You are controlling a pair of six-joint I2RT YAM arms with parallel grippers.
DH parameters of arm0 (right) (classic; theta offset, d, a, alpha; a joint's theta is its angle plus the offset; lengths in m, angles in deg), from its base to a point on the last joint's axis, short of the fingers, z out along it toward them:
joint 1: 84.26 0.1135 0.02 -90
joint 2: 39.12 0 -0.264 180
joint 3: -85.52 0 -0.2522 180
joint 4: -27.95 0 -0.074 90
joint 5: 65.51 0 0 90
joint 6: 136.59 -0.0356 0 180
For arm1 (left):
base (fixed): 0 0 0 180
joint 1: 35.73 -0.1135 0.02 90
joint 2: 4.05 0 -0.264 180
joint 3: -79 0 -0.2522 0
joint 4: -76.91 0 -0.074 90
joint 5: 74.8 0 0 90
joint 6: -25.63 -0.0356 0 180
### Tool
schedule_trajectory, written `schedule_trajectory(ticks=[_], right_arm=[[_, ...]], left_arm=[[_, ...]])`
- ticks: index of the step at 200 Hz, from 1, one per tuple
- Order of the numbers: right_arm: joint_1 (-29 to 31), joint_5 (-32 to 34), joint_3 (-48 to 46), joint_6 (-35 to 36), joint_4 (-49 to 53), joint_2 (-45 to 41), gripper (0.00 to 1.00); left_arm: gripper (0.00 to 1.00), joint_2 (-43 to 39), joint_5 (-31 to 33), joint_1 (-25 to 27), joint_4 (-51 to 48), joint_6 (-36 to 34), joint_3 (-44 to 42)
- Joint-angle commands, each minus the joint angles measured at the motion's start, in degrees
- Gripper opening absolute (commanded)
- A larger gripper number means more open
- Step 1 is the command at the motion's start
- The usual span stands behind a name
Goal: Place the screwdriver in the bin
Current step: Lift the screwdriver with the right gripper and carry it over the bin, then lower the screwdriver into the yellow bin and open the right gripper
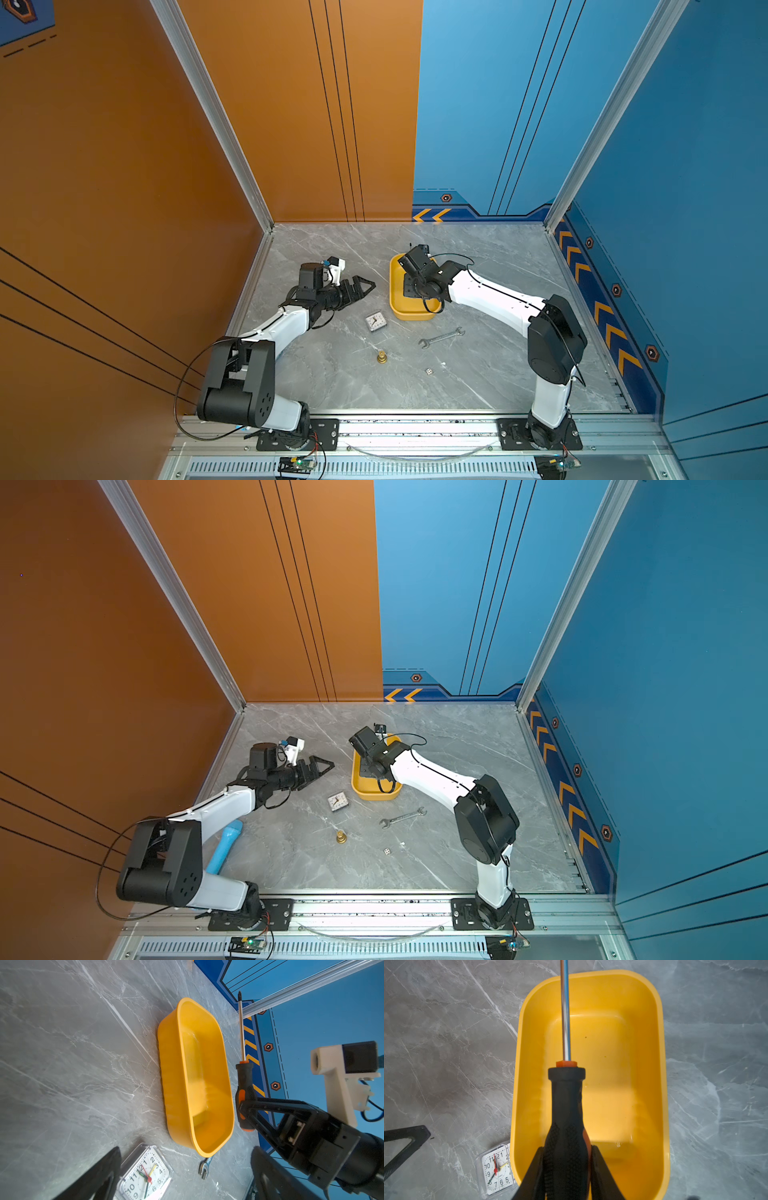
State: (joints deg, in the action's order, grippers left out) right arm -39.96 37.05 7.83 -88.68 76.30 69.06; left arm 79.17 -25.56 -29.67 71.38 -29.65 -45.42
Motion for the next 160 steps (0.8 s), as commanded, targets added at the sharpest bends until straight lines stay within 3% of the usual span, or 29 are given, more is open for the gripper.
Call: schedule_trajectory(ticks=[1, 160], right_arm=[[-0.4, 1.3, -0.4, -2.7, 1.8, 1.3, 0.00], [-2.8, -4.2, 0.3, -4.4, 1.8, 10.3, 0.00]], left_arm=[[0.98, -0.2, -0.2, 0.4, -1.5, -2.0, 1.3], [0.98, 1.3, -0.1, 0.4, -1.6, -2.5, 1.1]])
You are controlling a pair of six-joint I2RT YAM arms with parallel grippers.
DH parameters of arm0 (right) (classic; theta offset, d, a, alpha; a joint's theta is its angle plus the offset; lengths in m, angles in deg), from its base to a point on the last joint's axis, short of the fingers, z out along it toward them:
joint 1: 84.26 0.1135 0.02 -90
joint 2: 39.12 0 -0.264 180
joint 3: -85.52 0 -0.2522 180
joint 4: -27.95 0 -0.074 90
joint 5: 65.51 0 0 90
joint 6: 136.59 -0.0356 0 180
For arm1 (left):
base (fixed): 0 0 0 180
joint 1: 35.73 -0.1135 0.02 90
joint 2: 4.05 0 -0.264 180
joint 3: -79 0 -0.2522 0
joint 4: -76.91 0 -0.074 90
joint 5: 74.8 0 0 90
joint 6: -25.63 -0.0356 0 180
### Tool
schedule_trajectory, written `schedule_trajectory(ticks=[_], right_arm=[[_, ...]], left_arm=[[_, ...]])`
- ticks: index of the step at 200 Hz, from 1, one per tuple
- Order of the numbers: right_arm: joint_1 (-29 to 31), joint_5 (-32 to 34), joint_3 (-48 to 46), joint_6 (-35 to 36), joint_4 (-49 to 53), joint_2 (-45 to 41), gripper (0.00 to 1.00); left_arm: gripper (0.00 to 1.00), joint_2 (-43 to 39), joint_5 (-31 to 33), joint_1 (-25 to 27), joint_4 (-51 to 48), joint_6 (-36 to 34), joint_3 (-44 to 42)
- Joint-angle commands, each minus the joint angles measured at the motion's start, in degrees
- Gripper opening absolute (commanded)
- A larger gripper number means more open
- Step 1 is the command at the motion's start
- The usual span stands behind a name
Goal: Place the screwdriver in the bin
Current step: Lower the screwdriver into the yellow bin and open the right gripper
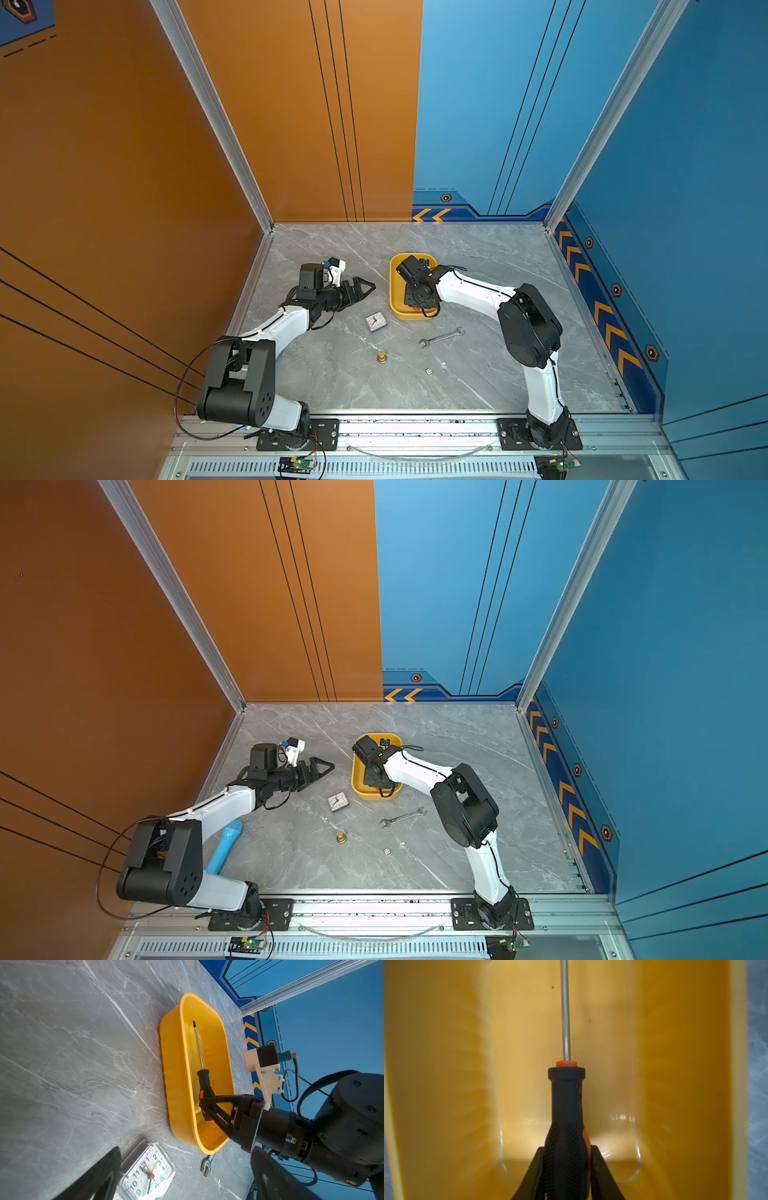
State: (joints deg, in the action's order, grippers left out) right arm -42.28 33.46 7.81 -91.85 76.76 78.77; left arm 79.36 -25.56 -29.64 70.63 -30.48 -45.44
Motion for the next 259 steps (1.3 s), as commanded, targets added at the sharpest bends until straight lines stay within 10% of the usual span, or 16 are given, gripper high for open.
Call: schedule_trajectory(ticks=[1, 58, 118, 157, 259], right_arm=[[-0.5, -0.6, 0.3, -1.2, 1.3, 0.6, 0.00], [-0.9, -1.6, 0.9, -0.6, 1.3, 3.5, 0.25], [-1.1, -2.1, 1.1, -0.2, 1.3, 4.3, 0.27], [-1.1, -2.4, 0.9, 0.2, 1.3, 3.8, 0.51], [-0.8, -1.6, -0.9, 3.3, 1.8, -5.8, 0.70]], left_arm=[[0.98, 1.1, -0.1, 0.4, -0.8, -1.7, 1.1], [0.98, 1.7, -0.1, 0.4, -0.8, -1.9, 1.3], [0.98, 2.1, -0.2, 0.4, -0.8, -1.9, 1.3], [0.98, 1.8, -0.4, 0.4, -0.8, -1.8, 1.4], [0.98, 1.7, -0.4, 0.4, -1.9, -2.3, 2.2]])
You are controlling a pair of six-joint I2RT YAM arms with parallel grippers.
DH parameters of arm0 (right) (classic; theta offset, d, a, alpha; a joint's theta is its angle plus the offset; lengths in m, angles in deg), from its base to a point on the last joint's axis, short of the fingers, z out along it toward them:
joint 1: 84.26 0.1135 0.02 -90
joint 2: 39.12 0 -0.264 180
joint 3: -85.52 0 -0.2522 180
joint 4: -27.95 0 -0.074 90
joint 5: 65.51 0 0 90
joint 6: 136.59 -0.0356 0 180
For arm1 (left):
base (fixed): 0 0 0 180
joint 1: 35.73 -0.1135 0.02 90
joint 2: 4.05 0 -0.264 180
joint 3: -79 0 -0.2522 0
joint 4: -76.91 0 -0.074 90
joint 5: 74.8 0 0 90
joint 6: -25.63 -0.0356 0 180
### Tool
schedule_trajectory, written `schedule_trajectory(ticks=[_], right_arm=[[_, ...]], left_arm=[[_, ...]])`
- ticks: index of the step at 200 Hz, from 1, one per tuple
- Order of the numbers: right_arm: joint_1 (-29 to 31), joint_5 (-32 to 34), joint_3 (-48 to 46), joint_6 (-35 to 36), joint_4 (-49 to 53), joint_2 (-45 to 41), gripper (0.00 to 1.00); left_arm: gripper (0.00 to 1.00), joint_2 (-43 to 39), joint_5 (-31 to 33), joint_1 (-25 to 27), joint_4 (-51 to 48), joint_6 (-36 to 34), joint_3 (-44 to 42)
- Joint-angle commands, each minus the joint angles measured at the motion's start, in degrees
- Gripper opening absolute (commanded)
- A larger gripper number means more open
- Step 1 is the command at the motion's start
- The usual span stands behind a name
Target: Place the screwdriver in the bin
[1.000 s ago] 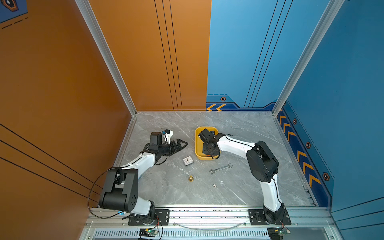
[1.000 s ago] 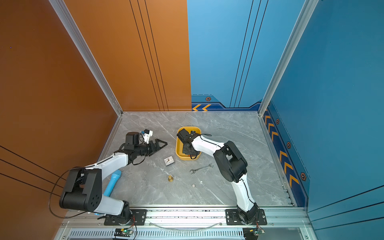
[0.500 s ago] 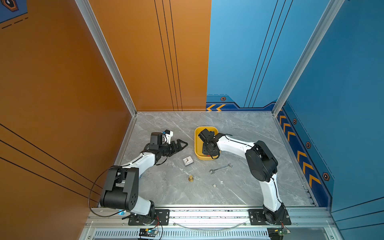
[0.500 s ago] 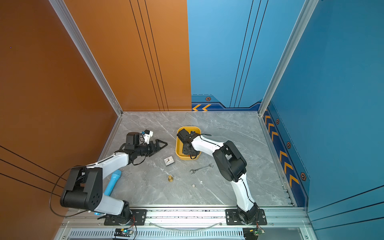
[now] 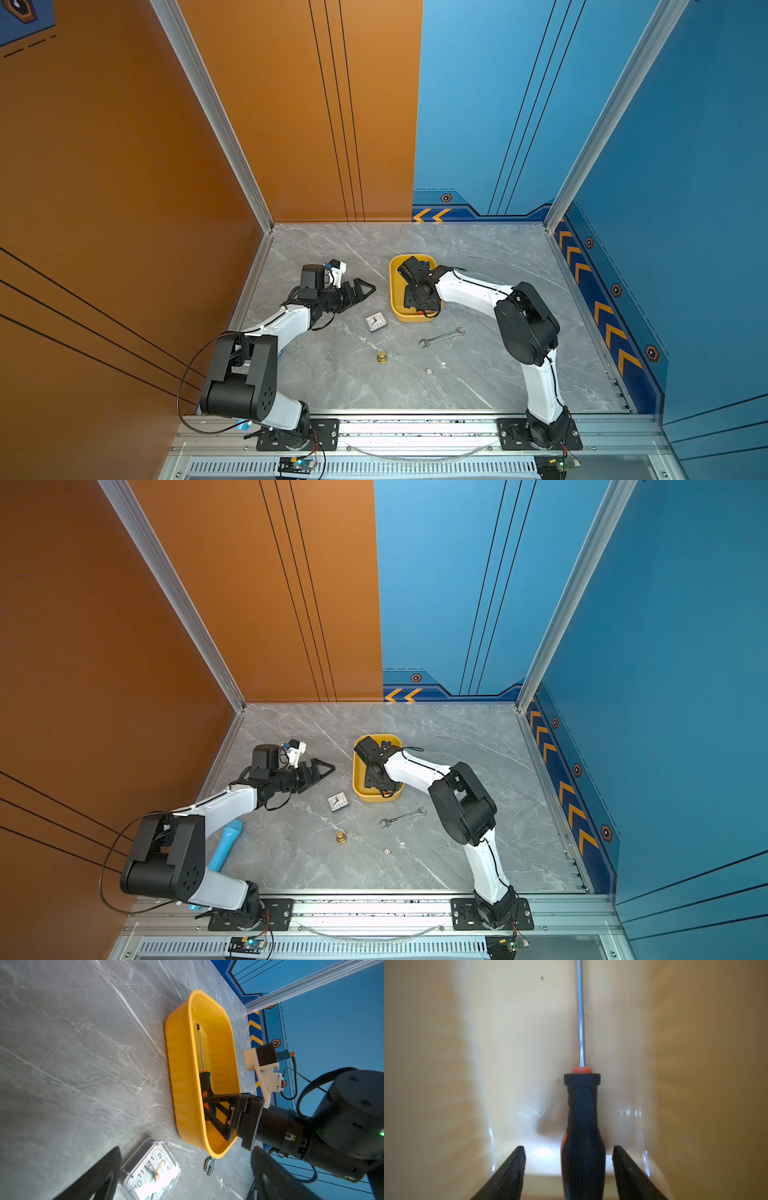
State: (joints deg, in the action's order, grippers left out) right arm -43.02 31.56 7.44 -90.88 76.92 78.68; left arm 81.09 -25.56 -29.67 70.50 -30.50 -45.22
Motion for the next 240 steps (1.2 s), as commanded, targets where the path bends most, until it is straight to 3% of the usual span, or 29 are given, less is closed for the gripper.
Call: schedule_trajectory(ticks=[1, 67, 120, 152, 174, 209, 240], right_arm=[[0.0, 0.3, -0.5, 2.4, 1.6, -5.9, 0.70], [-0.2, -2.9, -0.1, 9.6, 6.1, -14.8, 0.78], [-0.6, 0.5, -9.8, 30.5, 4.0, -25.8, 0.79], [-6.7, 1.9, -22.8, 39.4, -3.6, -34.1, 0.78], [-11.9, 3.2, -33.7, 40.6, -13.1, -40.9, 0.79], [-22.7, -0.4, -46.1, 37.7, -24.2, -49.0, 0.79], [-27.6, -0.5, -53.3, 38.7, -30.8, -53.0, 0.80]], left_arm=[[0.98, -0.1, -0.4, 0.4, -1.8, -2.3, 2.0], [0.98, -1.7, 1.9, 0.4, -6.1, -5.3, 2.9], [0.98, -3.4, 5.0, 0.4, -10.1, -8.3, 3.7], [0.98, -5.7, 9.5, 0.5, -12.1, -9.2, 3.6], [0.98, -8.0, 14.6, 0.5, -13.9, -10.3, 3.3], [0.98, -13.6, 26.8, 0.4, -14.9, -16.3, 1.7], [0.98, -21.6, 40.0, 0.3, -7.9, -21.3, -4.7]])
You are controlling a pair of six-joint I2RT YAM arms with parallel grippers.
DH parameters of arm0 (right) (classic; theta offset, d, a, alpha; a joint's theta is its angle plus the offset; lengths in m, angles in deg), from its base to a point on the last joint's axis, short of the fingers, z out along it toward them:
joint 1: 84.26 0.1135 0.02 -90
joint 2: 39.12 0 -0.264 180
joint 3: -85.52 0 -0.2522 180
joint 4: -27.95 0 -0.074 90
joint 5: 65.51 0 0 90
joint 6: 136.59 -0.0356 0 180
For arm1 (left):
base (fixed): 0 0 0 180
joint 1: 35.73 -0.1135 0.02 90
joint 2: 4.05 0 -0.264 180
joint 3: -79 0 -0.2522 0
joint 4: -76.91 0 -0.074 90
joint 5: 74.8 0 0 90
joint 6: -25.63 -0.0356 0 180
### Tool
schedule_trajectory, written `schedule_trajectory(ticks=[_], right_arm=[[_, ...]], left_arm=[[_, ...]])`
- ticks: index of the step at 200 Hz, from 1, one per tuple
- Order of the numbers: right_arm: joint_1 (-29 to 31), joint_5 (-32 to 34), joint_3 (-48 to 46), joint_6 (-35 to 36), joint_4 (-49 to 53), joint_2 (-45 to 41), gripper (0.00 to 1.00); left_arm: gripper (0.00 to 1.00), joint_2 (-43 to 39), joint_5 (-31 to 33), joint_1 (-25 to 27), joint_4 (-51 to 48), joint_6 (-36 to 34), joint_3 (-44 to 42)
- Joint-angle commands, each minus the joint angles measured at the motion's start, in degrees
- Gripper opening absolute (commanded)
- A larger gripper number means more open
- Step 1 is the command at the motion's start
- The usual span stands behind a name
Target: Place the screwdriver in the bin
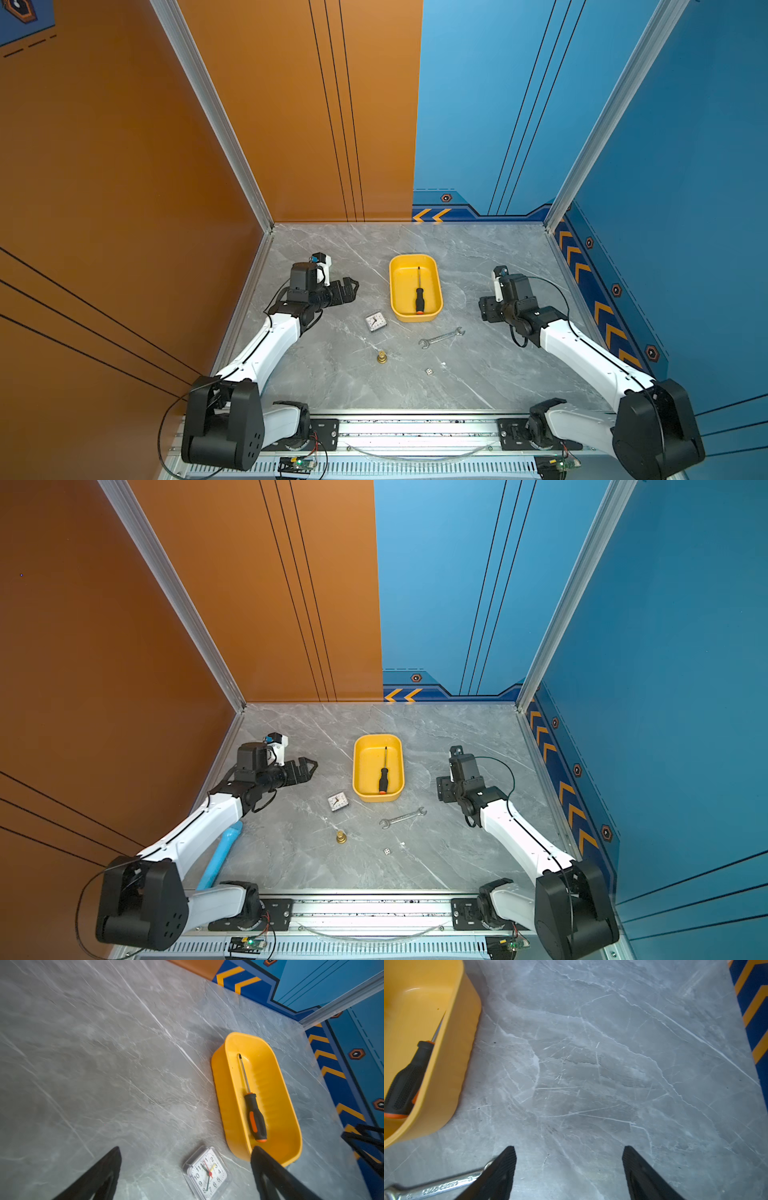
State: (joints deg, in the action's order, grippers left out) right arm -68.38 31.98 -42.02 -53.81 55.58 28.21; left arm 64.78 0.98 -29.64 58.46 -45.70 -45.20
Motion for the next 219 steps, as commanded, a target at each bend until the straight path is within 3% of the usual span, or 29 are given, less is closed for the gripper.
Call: schedule_trajectory(ticks=[1, 18, 51, 106, 179, 219], right_arm=[[-2.3, -0.9, -4.0, 1.8, -9.6, -2.6, 0.80], [-4.1, -0.5, -7.0, 2.3, -14.0, -3.4, 0.80], [-6.5, 0.3, -11.6, 2.8, -22.3, -4.0, 0.80], [-8.9, 2.0, -21.5, 4.2, -43.9, -2.6, 0.80], [-12.8, -1.2, -24.3, 3.2, -63.2, 5.8, 0.79], [-13.4, -0.8, -24.1, 4.6, -70.1, 12.1, 0.79]], left_arm=[[0.98, -5.6, 13.8, 0.2, 4.6, -6.3, -5.0], [0.98, -9.0, 19.6, -0.3, 11.2, -8.4, -9.7], [0.98, -11.5, 24.8, -1.0, 23.0, -15.7, -17.0], [0.98, -2.4, 29.6, -2.5, 37.4, -20.5, -21.6], [0.98, 11.5, 21.9, -3.9, 51.8, -19.3, -22.0], [0.98, 19.9, 21.9, -4.0, 57.6, -19.8, -20.8]])
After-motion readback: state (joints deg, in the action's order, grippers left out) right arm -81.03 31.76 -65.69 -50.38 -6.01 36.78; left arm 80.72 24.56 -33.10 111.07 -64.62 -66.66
